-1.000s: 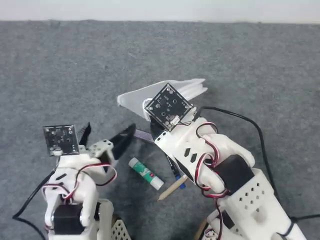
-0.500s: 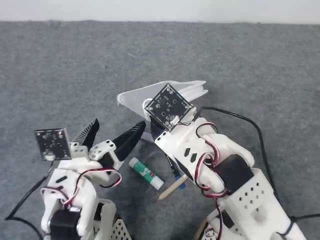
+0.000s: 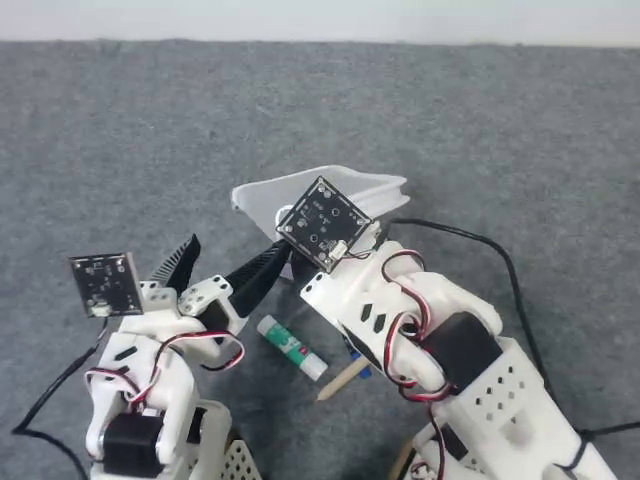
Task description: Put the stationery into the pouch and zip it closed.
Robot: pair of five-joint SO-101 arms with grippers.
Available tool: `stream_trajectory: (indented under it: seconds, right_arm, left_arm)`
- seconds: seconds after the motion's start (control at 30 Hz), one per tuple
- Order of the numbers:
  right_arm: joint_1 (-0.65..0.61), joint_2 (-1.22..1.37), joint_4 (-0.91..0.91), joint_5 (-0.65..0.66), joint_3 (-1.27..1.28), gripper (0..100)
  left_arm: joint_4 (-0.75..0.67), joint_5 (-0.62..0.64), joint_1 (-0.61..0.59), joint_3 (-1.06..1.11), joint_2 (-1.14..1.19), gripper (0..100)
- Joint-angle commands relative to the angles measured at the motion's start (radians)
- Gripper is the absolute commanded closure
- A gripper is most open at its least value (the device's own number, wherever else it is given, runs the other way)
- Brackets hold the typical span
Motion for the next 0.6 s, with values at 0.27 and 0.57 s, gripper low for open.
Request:
stream_trajectory:
  seconds: [0.27,0.57]
  right_arm:
    - [-0.001,-0.051,0.007,-0.014,-0.011,99.2]
    - [0.042,-0.044,-0.004,-0.04,-0.011,99.2]
  left_arm:
    - [0.051,-0.021,0.0,0.007,-0.006,57]
    - [0.057,-0.02,0.0,0.004,-0.006,57]
